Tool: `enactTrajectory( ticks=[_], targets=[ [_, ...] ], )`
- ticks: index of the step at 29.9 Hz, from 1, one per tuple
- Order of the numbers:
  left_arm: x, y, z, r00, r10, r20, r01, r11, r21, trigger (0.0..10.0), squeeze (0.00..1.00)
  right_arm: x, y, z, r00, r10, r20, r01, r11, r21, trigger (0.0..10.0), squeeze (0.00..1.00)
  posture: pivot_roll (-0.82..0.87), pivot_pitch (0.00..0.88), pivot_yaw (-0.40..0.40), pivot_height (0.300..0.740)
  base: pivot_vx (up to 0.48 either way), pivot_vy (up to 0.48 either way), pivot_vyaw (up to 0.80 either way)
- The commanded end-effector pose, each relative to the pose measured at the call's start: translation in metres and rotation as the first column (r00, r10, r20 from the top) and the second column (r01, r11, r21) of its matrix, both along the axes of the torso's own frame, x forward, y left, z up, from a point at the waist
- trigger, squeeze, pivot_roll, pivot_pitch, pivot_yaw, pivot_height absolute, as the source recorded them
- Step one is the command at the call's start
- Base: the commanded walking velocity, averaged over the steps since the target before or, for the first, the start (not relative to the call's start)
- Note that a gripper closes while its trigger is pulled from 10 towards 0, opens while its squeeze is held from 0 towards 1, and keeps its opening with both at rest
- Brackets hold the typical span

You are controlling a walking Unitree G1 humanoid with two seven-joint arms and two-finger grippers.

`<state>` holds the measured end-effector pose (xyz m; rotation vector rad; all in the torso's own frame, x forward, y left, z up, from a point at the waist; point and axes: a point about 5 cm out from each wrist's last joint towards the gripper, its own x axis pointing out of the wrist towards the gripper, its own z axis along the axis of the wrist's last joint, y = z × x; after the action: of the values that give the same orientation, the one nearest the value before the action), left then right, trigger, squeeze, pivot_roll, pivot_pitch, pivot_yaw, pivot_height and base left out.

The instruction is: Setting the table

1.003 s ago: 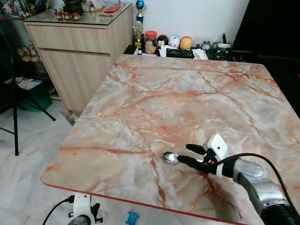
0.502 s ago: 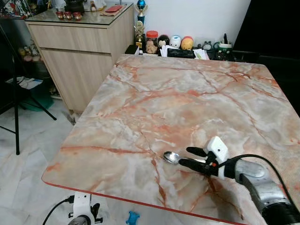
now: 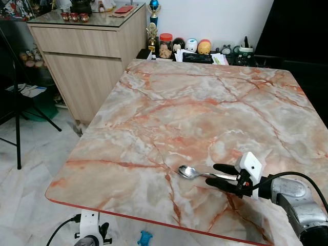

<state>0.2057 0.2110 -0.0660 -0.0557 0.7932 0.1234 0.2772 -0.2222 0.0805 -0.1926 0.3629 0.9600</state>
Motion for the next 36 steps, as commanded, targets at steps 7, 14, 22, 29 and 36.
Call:
enactTrajectory(
  ticks=[7, 14, 22, 29, 36],
  targets=[
    [-0.003, 0.004, -0.001, 1.000, 0.013, -0.023, -0.013, 1.000, 0.003, 10.0, 0.00, -0.001, -0.002, -0.004, 1.000, 0.002, -0.016, -0.002, 1.000, -0.013, 10.0, 0.00, 0.06, 0.022, 0.012, 0.740, 0.000, 0.000, 0.00],
    [-0.003, 0.003, -0.002, 1.000, 0.013, -0.023, -0.013, 1.000, 0.000, 10.0, 0.00, -0.002, -0.007, -0.014, 0.999, -0.021, -0.042, 0.017, 0.997, -0.081, 10.0, 0.00, 0.06, 0.024, 0.010, 0.740, 0.000, 0.000, 0.00],
    [-0.004, 0.003, -0.002, 1.000, 0.016, -0.023, -0.016, 1.000, 0.001, 10.0, 0.00, -0.001, -0.006, -0.018, 0.998, -0.031, -0.049, 0.027, 0.996, -0.082, 2.6, 0.00, 0.06, 0.028, 0.010, 0.740, 0.000, 0.000, 0.00],
    [-0.004, 0.003, -0.002, 1.000, 0.016, -0.022, -0.016, 1.000, -0.001, 10.0, 0.00, -0.001, -0.006, -0.018, 0.999, -0.032, -0.039, 0.029, 0.996, -0.090, 10.0, 0.00, 0.06, 0.029, 0.011, 0.740, 0.000, 0.000, 0.00],
    [-0.003, 0.003, -0.002, 1.000, 0.016, -0.018, -0.016, 1.000, -0.002, 10.0, 0.00, 0.000, -0.004, -0.016, 0.999, -0.024, -0.032, 0.021, 0.996, -0.085, 10.0, 0.00, 0.06, 0.024, 0.008, 0.740, 0.000, 0.000, 0.00]
  ],
)
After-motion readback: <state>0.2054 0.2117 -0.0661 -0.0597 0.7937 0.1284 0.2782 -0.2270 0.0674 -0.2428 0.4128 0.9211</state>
